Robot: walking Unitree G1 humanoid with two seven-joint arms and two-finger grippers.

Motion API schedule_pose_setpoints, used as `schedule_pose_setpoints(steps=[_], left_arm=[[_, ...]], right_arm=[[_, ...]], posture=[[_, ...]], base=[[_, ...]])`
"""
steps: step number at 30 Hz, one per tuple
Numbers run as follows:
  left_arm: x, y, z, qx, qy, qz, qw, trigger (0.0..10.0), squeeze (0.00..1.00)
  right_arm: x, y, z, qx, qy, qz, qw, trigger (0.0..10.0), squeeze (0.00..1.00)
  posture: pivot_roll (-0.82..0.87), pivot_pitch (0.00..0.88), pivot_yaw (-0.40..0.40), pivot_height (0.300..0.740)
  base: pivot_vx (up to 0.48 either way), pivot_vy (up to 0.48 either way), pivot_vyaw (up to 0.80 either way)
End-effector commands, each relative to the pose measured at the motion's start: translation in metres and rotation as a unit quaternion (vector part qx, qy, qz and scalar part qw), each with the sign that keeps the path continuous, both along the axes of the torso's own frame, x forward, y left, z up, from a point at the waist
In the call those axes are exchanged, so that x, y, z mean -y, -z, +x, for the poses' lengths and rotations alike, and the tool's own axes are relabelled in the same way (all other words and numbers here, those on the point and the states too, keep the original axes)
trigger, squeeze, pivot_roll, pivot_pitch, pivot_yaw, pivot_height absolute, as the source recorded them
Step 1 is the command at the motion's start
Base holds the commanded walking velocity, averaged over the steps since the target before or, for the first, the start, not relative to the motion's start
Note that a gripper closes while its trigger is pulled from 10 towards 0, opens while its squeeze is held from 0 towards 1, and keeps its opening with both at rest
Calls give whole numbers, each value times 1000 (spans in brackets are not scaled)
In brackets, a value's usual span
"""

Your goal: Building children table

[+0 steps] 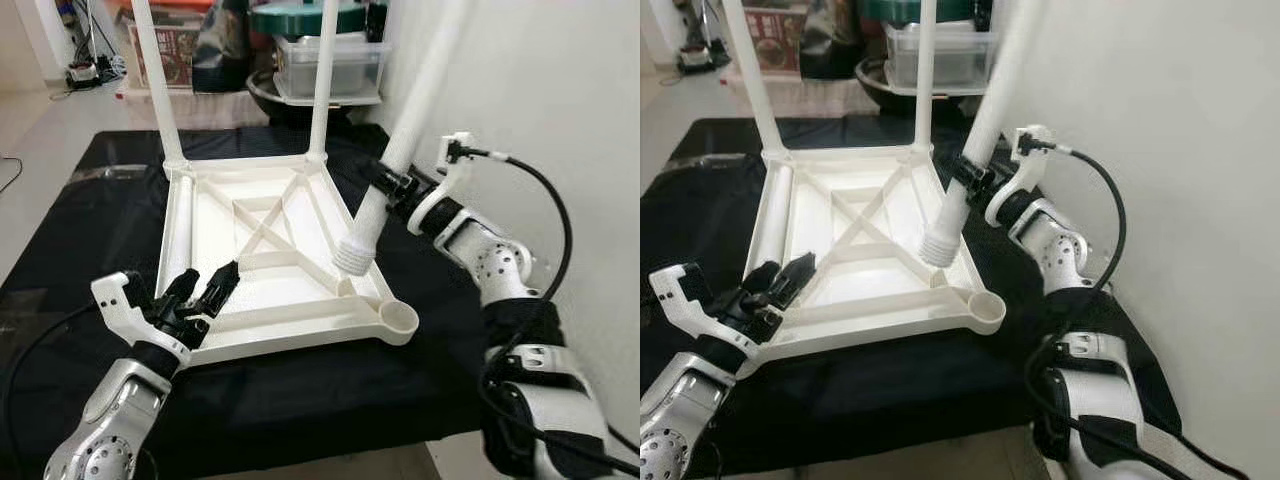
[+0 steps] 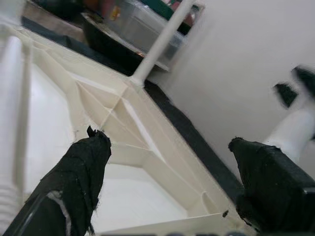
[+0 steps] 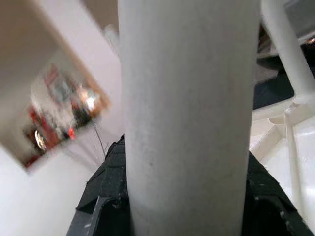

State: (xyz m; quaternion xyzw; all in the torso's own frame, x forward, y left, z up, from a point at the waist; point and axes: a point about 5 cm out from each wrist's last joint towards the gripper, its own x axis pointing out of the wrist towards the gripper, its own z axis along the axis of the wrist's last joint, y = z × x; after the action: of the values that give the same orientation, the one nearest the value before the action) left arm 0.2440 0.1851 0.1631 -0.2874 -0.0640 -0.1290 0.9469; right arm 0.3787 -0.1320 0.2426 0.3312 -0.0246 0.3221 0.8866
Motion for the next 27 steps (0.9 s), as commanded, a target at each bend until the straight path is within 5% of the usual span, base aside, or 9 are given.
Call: schedule_pose_setpoints(steps=[1,16,23,27], left_arm=[[2,10,1,-17,-3,1,1000,10000,0],[3,12,-1,-11,3,-1,1000,10000,0],[8,10,-3,-4,39,1,999,10000,0],[25,3,-17,13,152,21,988,10000,0]], right_arm=[[-17,0,-5,7,-16,17,1000,0,0],[-40,-5,-24,68,-113,5,991,0,0],[-48,-13,-40,113,-179,29,977,0,0],[-58,-35,-64,174,-335,85,922,0,0]], posture=[[55,0,-64,740],[66,0,-80,740],[70,0,-76,740],[78,0,-66,740]], base=[[0,0,0],[0,0,0],[0,0,0],[0,0,0]])
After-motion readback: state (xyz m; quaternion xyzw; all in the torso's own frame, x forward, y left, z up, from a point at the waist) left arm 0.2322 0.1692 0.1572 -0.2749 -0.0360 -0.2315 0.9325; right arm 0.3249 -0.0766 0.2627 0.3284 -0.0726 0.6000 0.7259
